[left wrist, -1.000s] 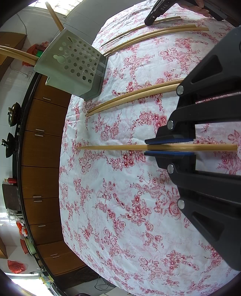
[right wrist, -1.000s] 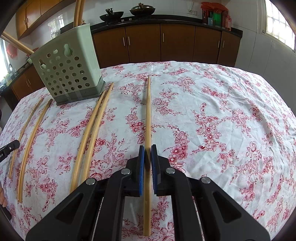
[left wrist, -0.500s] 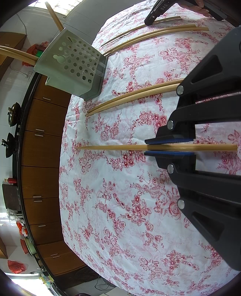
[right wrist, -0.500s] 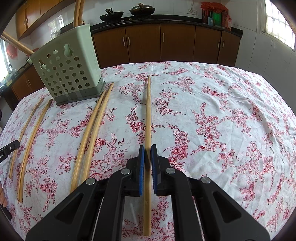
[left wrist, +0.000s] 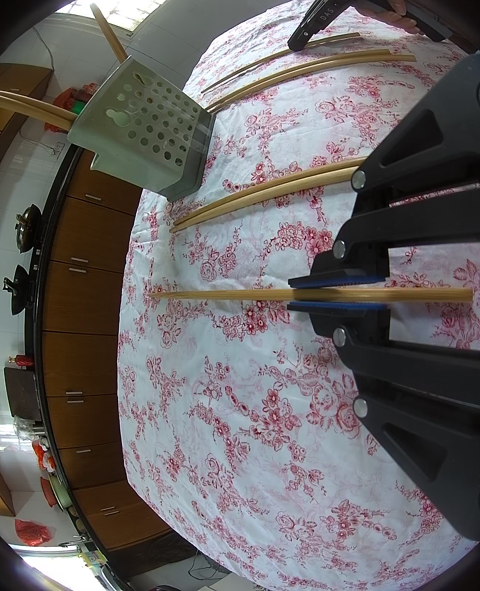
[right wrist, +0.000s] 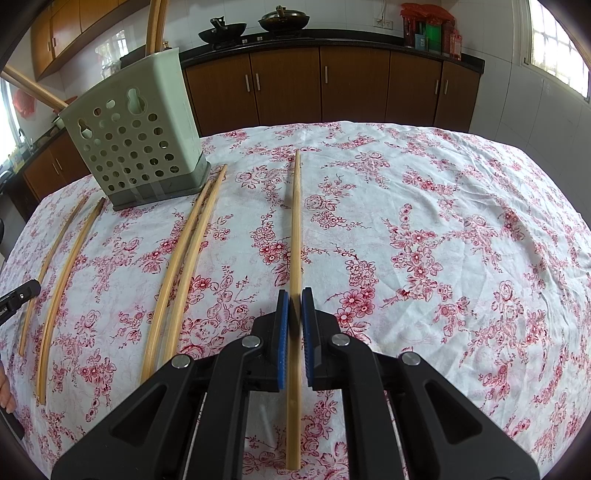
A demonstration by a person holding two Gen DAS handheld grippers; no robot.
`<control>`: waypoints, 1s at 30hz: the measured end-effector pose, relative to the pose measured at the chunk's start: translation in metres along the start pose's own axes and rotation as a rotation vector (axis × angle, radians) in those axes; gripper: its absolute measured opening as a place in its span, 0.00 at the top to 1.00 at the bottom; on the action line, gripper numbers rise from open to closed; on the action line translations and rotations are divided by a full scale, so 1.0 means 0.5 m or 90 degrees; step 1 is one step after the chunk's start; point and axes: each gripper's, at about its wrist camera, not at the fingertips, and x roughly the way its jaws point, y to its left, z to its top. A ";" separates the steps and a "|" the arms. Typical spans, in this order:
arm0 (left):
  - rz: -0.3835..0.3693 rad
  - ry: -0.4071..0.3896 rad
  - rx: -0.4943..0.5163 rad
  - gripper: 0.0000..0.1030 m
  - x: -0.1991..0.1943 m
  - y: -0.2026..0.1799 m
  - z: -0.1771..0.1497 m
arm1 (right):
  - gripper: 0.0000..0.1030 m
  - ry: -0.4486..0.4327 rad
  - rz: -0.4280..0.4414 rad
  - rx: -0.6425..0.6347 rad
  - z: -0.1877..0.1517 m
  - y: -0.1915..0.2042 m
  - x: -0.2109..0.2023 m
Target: Organize utensils
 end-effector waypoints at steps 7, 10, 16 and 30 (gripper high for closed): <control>0.001 0.001 0.000 0.90 0.000 0.000 0.000 | 0.92 0.000 0.001 0.001 0.001 0.001 -0.002; 0.000 0.001 -0.001 0.90 0.000 0.000 0.000 | 0.92 0.000 0.001 0.001 0.002 0.000 -0.002; 0.005 0.004 0.014 0.90 -0.006 -0.003 -0.005 | 0.92 0.001 -0.002 -0.007 -0.001 0.001 -0.007; 0.019 -0.031 0.056 0.92 -0.082 -0.015 -0.008 | 0.93 -0.052 0.015 -0.003 0.008 -0.011 -0.085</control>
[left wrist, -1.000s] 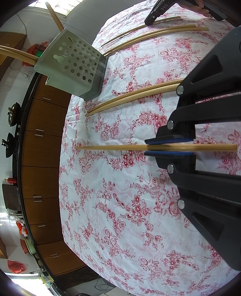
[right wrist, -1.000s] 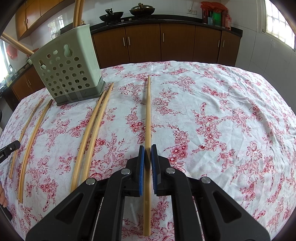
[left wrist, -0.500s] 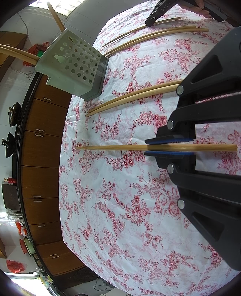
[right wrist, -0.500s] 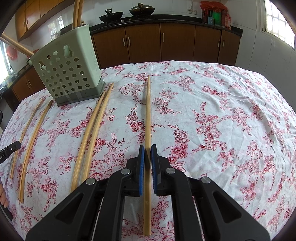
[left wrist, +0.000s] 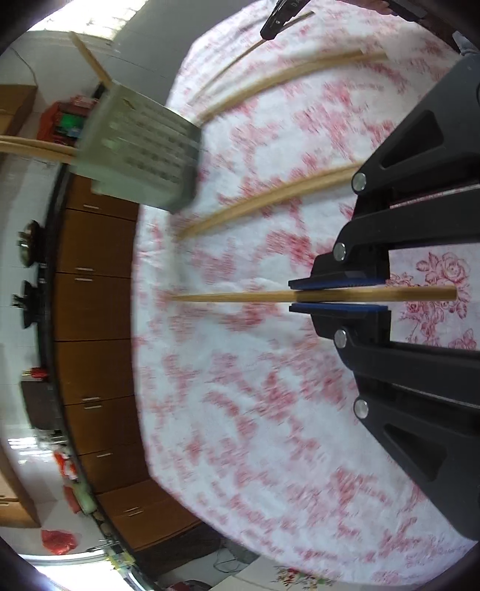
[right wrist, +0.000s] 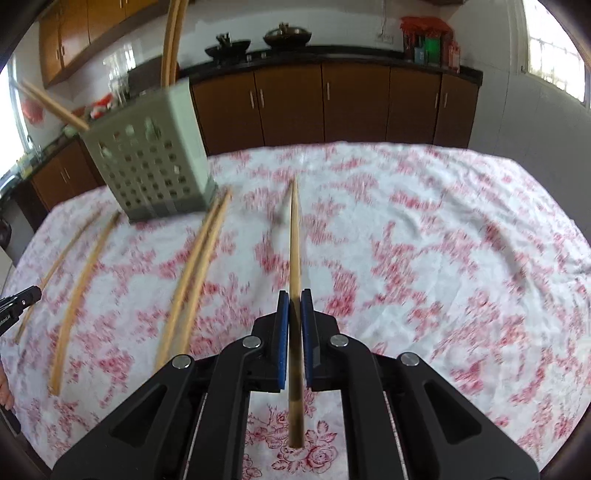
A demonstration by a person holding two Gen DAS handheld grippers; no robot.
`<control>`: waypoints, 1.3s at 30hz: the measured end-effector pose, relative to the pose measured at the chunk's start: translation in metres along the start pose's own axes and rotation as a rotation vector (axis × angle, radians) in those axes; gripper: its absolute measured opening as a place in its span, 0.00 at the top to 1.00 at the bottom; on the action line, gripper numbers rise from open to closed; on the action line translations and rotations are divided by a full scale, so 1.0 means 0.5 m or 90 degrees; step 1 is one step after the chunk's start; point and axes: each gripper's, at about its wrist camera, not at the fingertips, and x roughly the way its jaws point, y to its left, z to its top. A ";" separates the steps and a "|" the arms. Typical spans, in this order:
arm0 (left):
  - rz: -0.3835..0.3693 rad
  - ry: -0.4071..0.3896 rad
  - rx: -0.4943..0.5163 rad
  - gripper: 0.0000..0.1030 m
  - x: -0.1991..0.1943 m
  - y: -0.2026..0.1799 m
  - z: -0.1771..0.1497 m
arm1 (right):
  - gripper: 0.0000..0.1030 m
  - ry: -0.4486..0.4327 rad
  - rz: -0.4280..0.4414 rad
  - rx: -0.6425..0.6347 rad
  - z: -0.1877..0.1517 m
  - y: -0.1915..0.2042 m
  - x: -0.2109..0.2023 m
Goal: Organize utensils
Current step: 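Raise the left tool's chopstick upright over the green holder while the right tool does the same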
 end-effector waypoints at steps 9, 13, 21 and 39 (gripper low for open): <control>-0.027 -0.112 -0.007 0.92 -0.127 -0.009 0.104 | 0.93 -0.119 0.010 0.004 0.097 -0.013 -0.111; -0.048 -0.139 0.000 0.92 -0.170 -0.022 0.138 | 0.93 -0.177 0.017 0.013 0.131 -0.012 -0.155; -0.096 -0.199 0.030 0.92 -0.249 -0.065 0.192 | 0.93 -0.270 0.075 0.018 0.199 0.014 -0.238; -0.121 -0.495 -0.045 0.92 -0.320 -0.188 0.405 | 0.93 -0.444 0.146 0.020 0.337 0.118 -0.247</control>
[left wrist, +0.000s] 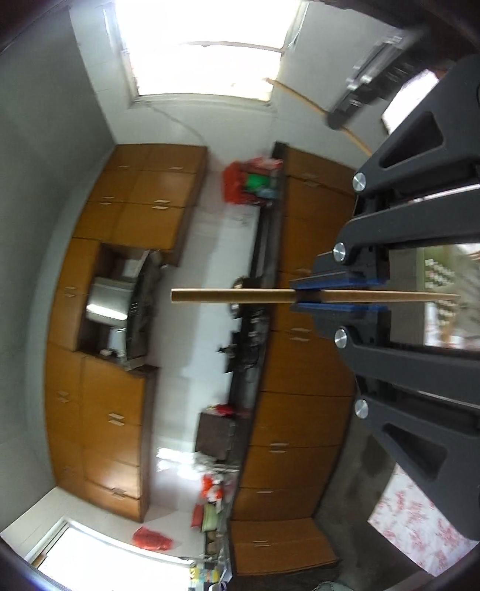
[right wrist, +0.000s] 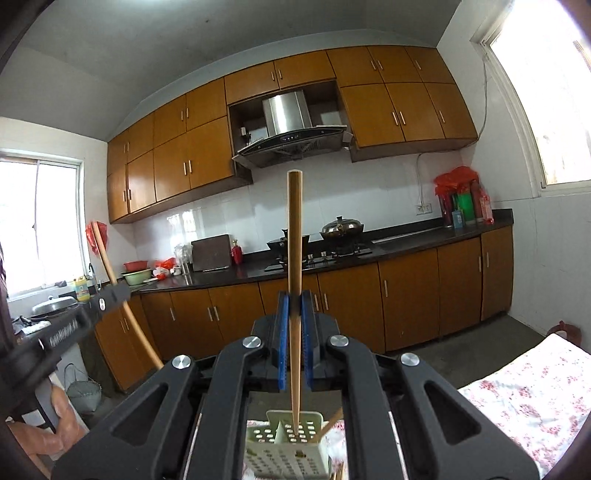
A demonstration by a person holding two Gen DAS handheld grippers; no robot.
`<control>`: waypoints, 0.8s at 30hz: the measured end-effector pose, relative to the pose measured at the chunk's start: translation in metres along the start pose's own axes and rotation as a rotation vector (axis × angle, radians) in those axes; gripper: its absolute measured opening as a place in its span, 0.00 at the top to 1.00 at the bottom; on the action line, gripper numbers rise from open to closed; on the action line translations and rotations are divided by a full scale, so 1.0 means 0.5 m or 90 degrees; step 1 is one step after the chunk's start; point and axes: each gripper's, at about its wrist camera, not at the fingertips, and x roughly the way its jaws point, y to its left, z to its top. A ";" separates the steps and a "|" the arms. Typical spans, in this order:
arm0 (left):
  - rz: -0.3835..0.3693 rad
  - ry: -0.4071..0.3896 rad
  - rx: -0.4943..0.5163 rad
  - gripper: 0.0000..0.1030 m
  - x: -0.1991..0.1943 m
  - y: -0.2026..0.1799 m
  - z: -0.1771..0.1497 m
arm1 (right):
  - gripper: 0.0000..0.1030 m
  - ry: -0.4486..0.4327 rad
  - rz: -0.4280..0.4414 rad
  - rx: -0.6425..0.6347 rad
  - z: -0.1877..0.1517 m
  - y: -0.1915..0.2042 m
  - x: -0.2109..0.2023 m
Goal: Organize utensils
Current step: 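Raise the left tool's chopstick upright over the green holder while the right tool does the same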
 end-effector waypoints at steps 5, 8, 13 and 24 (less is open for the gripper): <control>0.021 -0.018 0.006 0.92 0.073 -0.018 -0.044 | 0.93 0.036 -0.007 0.015 -0.042 -0.015 0.058; 0.028 0.012 -0.002 0.92 0.113 -0.011 -0.088 | 0.93 0.066 -0.007 0.021 -0.075 -0.026 0.078; 0.041 0.046 -0.023 0.91 0.137 0.018 -0.143 | 0.92 0.100 0.006 0.027 -0.108 -0.031 0.078; 0.020 0.037 -0.025 0.77 0.055 0.036 -0.127 | 0.83 0.091 0.005 0.030 -0.077 -0.025 0.013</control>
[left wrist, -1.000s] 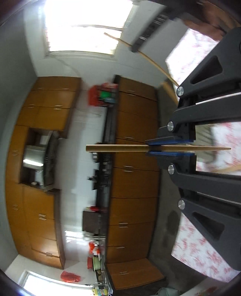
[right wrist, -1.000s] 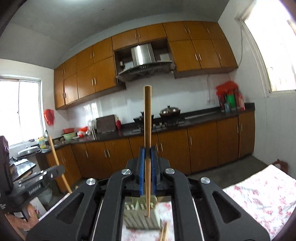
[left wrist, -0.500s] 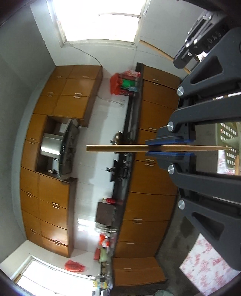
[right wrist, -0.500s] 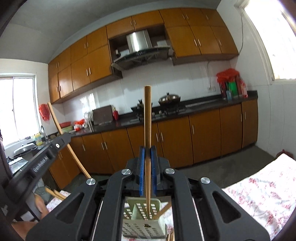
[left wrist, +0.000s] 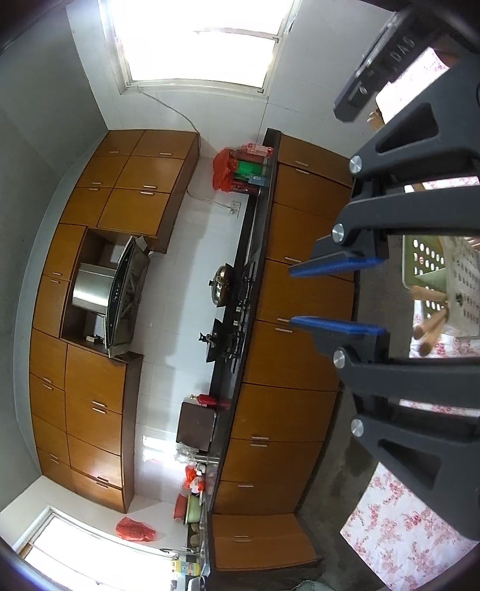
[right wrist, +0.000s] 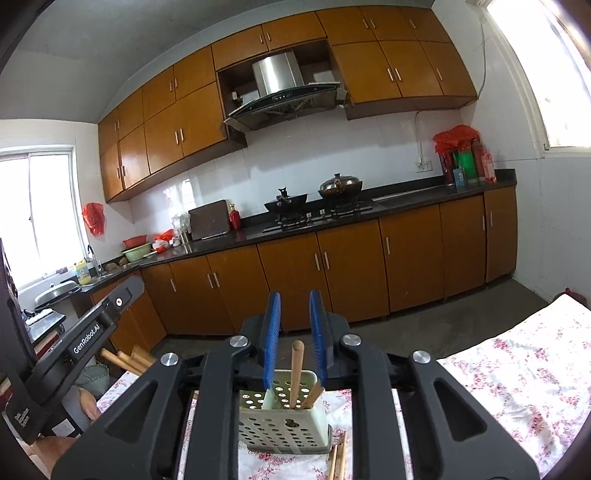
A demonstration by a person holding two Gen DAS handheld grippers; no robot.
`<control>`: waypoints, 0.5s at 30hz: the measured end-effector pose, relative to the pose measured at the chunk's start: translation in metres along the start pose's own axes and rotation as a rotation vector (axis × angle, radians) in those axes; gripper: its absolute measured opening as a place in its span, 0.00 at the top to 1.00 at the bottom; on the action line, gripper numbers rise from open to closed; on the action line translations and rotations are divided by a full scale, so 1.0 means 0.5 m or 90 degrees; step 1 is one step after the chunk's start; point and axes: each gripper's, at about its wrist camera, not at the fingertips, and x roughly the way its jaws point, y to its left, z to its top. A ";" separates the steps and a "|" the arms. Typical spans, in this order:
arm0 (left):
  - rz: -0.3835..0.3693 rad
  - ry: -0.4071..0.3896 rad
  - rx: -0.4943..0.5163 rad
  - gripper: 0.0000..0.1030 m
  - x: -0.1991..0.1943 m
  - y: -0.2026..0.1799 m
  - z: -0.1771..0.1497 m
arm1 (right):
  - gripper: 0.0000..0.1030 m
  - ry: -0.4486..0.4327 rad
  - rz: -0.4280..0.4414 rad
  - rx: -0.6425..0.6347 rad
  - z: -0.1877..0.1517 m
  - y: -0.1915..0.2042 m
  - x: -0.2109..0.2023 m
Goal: Organize utensils
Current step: 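Raise the left tool's chopstick upright over the green holder while the right tool does the same, then open both tools to drop the chopsticks into the green holder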
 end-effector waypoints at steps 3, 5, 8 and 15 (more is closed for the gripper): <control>-0.005 0.010 -0.014 0.76 -0.041 0.019 0.004 | 0.82 -0.004 -0.007 -0.001 0.002 -0.003 -0.040; 0.004 0.019 -0.009 0.70 -0.075 0.034 -0.001 | 0.82 0.011 -0.018 -0.007 -0.006 -0.012 -0.066; 0.026 0.049 0.007 0.63 -0.129 0.064 -0.028 | 0.81 0.065 -0.034 -0.018 -0.052 -0.030 -0.082; 0.092 0.272 0.028 0.56 -0.139 0.158 -0.207 | 0.81 0.353 -0.057 -0.038 -0.280 -0.074 -0.017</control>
